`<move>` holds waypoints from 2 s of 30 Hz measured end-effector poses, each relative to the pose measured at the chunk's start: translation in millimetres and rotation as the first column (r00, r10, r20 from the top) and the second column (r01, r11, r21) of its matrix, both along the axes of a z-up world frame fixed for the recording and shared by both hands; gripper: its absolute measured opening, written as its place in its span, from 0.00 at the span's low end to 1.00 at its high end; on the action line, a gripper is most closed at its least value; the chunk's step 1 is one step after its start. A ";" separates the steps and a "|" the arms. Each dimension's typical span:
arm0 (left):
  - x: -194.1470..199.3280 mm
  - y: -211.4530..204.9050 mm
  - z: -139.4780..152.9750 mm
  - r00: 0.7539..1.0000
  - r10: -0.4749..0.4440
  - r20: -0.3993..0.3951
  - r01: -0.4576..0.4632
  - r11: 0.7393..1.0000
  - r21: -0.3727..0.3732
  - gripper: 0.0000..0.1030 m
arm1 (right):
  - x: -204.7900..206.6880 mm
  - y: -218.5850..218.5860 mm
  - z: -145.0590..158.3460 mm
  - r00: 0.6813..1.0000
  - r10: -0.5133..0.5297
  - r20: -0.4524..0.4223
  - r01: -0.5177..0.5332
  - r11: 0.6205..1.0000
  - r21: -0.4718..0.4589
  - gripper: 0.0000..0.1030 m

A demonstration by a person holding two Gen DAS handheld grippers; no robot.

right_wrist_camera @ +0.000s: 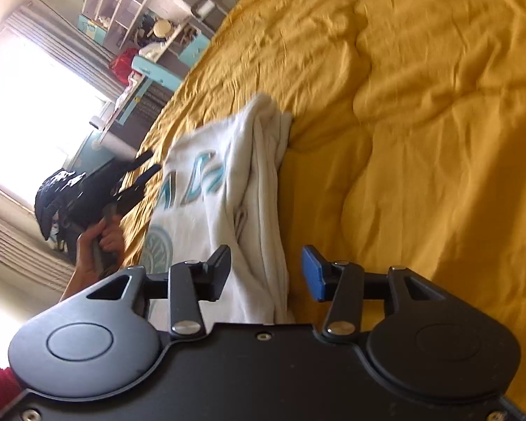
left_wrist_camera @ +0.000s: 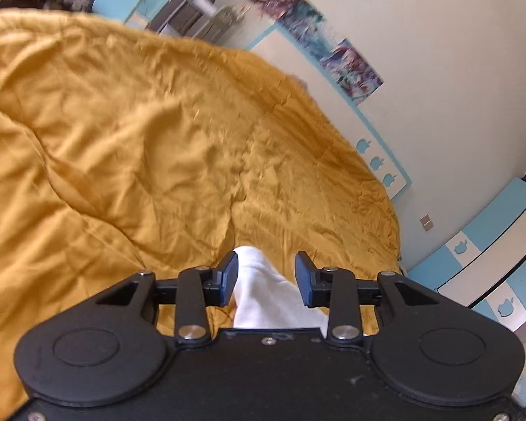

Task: Fold small clothes

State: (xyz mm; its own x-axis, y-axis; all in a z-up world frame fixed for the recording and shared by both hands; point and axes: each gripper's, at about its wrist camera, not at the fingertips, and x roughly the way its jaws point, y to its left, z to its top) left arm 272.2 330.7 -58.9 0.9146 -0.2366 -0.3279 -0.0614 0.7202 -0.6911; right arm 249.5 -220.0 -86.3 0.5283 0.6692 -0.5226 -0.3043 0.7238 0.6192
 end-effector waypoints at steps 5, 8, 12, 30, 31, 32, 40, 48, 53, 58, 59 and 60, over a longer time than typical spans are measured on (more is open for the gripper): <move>-70.2 -48.1 25.5 0.991 -0.124 0.042 0.123 0.992 0.031 0.38 | 47.0 41.4 19.1 0.982 -0.105 0.154 0.116 0.991 -0.064 0.53; -107.7 -92.1 21.4 0.977 -0.208 0.036 0.206 0.977 0.048 0.38 | 76.0 70.6 14.1 0.971 -0.138 0.195 0.175 0.967 -0.186 0.57; -134.6 -123.9 1.0 0.961 -0.275 -0.024 0.275 0.961 0.023 0.39 | 109.1 86.2 -4.6 0.989 -0.114 0.098 0.127 0.982 -0.138 0.57; -137.1 -147.4 -40.0 0.943 -0.302 -0.140 0.313 0.948 0.065 0.43 | 124.8 102.0 -26.1 0.984 -0.168 0.055 0.174 0.972 -0.155 0.25; -137.3 -146.8 -40.1 0.943 -0.301 -0.139 0.311 0.948 0.060 0.43 | 115.0 96.4 -17.8 0.979 -0.191 0.066 0.199 0.969 -0.147 0.33; -136.6 -144.9 -40.4 0.944 -0.300 -0.137 0.309 0.950 0.051 0.43 | 101.9 89.0 -7.4 0.976 -0.195 0.092 0.206 0.970 -0.131 0.40; -135.7 -152.8 -33.9 0.947 -0.279 -0.162 0.296 0.951 0.091 0.44 | -59.6 42.6 28.2 0.953 -0.117 0.279 0.178 0.963 -0.202 0.56; -134.4 -165.4 -27.9 0.955 -0.222 -0.195 0.251 0.958 0.138 0.45 | -83.8 47.6 -4.7 0.969 -0.087 0.229 0.163 0.927 -0.338 0.29; -133.3 -169.3 -26.8 0.957 -0.200 -0.210 0.235 0.960 0.153 0.46 | -86.5 50.6 -4.8 0.969 -0.101 0.225 0.173 0.928 -0.329 0.08; -131.6 -176.3 -22.2 0.951 -0.196 -0.237 0.245 0.949 0.199 0.46 | -91.5 46.1 5.3 0.968 -0.141 0.207 0.204 0.924 -0.324 0.04; -131.6 -177.1 -22.8 0.952 -0.192 -0.238 0.241 0.950 0.199 0.46 | -87.2 48.6 -3.4 0.973 -0.138 0.186 0.196 0.917 -0.347 0.04; -131.3 -177.0 -22.7 0.952 -0.190 -0.239 0.239 0.951 0.197 0.46 | -82.0 51.4 -14.9 0.978 -0.132 0.161 0.183 0.914 -0.363 0.04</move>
